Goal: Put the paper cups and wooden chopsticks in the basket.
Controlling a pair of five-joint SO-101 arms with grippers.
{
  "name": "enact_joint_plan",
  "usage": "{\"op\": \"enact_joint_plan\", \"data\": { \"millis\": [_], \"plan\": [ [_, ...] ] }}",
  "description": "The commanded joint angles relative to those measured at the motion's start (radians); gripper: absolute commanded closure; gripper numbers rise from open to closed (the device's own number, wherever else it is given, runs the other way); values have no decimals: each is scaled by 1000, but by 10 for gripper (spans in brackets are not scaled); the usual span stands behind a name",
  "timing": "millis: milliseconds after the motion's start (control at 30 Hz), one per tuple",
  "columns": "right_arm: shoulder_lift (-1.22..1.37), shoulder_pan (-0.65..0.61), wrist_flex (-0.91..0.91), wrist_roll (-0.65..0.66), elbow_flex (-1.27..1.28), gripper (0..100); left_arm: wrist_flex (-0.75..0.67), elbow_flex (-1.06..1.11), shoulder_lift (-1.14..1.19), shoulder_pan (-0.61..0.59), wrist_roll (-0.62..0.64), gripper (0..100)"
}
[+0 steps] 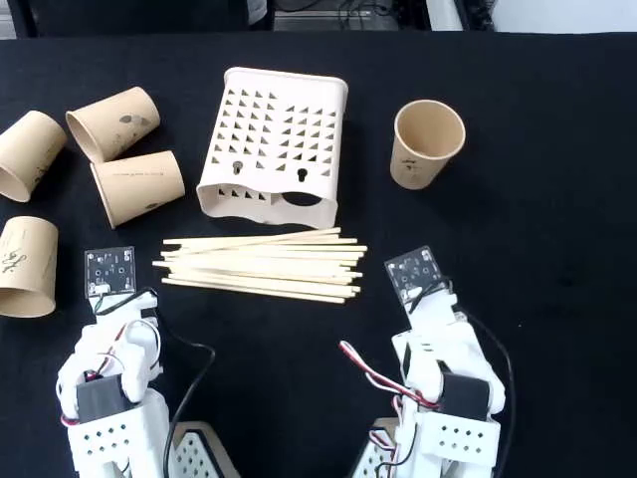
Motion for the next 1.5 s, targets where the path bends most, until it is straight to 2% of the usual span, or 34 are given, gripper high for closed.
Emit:
{"op": "enact_joint_plan", "data": {
  "millis": [0,933,1167,1300,1467],
  "plan": [
    [-62,8,-3,-9,1,964,3,18,-5,5,0,970],
    [-62,8,-5,-9,-21,963,3,18,-5,4,0,970],
    [-54,8,32,-12,-239,963,3,18,-5,4,0,970],
    [-36,-35,81,-12,-383,963,3,18,-5,4,0,970],
    [145,-91,104,-12,-504,962,3,18,-5,4,0,970]
  ]
}}
